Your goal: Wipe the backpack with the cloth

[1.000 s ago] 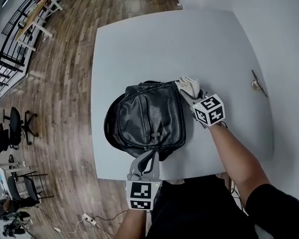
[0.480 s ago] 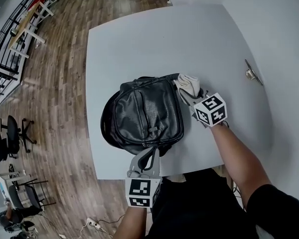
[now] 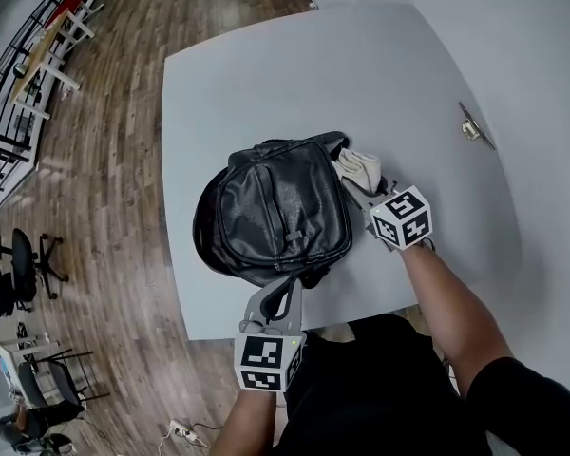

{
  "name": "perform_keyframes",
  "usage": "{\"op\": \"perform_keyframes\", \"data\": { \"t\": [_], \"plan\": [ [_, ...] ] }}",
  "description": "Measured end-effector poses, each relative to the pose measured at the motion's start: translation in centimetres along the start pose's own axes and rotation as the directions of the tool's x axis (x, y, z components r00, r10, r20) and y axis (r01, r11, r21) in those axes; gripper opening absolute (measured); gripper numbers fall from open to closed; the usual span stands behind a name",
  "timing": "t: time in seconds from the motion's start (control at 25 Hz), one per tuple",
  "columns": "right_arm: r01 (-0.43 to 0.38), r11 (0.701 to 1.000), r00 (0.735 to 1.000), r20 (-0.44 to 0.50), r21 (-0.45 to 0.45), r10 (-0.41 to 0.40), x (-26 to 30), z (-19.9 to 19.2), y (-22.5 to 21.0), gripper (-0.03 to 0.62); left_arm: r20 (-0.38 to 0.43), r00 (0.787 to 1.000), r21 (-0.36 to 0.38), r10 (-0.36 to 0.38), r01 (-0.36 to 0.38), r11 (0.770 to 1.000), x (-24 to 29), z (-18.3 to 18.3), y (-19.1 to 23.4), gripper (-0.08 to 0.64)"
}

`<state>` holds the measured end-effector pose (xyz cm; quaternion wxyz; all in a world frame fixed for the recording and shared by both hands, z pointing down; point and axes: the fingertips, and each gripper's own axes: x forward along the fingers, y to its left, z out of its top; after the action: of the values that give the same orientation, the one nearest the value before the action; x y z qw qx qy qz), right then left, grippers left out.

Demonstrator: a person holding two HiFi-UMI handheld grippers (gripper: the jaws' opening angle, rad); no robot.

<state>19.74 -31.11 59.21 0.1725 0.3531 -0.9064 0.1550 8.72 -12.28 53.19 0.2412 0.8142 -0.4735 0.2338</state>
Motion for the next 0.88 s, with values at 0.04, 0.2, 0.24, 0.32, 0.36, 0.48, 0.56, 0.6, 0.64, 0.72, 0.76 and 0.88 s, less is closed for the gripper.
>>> {"op": "perform_keyframes", "data": {
  "t": [0.04, 0.2, 0.24, 0.32, 0.36, 0.48, 0.56, 0.6, 0.64, 0.72, 0.76, 0.88],
  "plan": [
    [0.004, 1.000, 1.000, 0.001, 0.002, -0.004, -0.2, 0.0, 0.2, 0.084, 0.001, 1.000, 0.004, -0.001, 0.001, 1.000, -0.2, 0.1, 0.1, 0.008],
    [0.024, 1.000, 1.000, 0.003, 0.009, -0.024, -0.8, -0.4, 0.9, 0.084, 0.007, 1.000, 0.013, 0.016, -0.016, 1.000, -0.9, 0.6, 1.0, 0.008],
    [0.030, 1.000, 1.000, 0.001, 0.009, -0.030, -0.9, -0.5, 1.1, 0.084, 0.005, 1.000, 0.013, 0.016, -0.016, 1.000, -1.0, 0.3, 1.2, 0.008],
    [0.040, 0.999, 0.999, -0.002, 0.010, -0.040, -1.3, -0.9, 1.4, 0.084, 0.000, 1.000, 0.012, 0.005, -0.005, 1.000, -1.2, -0.5, 1.3, 0.008],
    [0.045, 0.999, 0.999, -0.004, 0.010, -0.045, -1.5, -1.0, 1.6, 0.084, -0.002, 1.000, 0.012, -0.004, 0.004, 1.000, -1.3, -0.8, 1.3, 0.008],
    [0.062, 0.998, 0.998, -0.013, 0.010, -0.062, -2.4, -1.4, 2.2, 0.084, -0.002, 1.000, 0.017, -0.027, 0.027, 0.999, -1.7, -0.9, 1.2, 0.008],
    [0.076, 0.997, 0.997, -0.017, 0.012, -0.076, -3.0, -1.7, 2.6, 0.084, 0.000, 0.999, 0.025, -0.039, 0.039, 0.999, -2.0, -1.0, 1.3, 0.008],
    [0.083, 0.996, 0.996, -0.019, 0.012, -0.082, -3.2, -1.9, 2.8, 0.084, 0.000, 0.999, 0.031, -0.044, 0.044, 0.999, -2.1, -1.1, 1.4, 0.008],
    [0.089, 0.996, 0.996, -0.021, 0.013, -0.088, -3.5, -2.0, 3.1, 0.084, -0.002, 0.999, 0.038, -0.051, 0.051, 0.998, -2.2, -1.3, 1.5, 0.008],
    [0.099, 0.995, 0.995, -0.025, 0.015, -0.099, -4.0, -2.3, 3.6, 0.084, -0.004, 0.998, 0.041, -0.064, 0.064, 0.997, -2.5, -1.4, 1.6, 0.008],
    [0.105, 0.994, 0.994, -0.027, 0.016, -0.105, -4.3, -2.5, 3.9, 0.084, -0.002, 0.998, 0.041, -0.069, 0.069, 0.997, -2.7, -1.4, 1.7, 0.008],
    [0.127, 0.991, 0.991, -0.031, 0.027, -0.127, -5.2, -3.0, 4.6, 0.084, 0.003, 0.996, 0.047, -0.084, 0.084, 0.995, -3.3, -1.4, 1.9, 0.008]
  ]
}}
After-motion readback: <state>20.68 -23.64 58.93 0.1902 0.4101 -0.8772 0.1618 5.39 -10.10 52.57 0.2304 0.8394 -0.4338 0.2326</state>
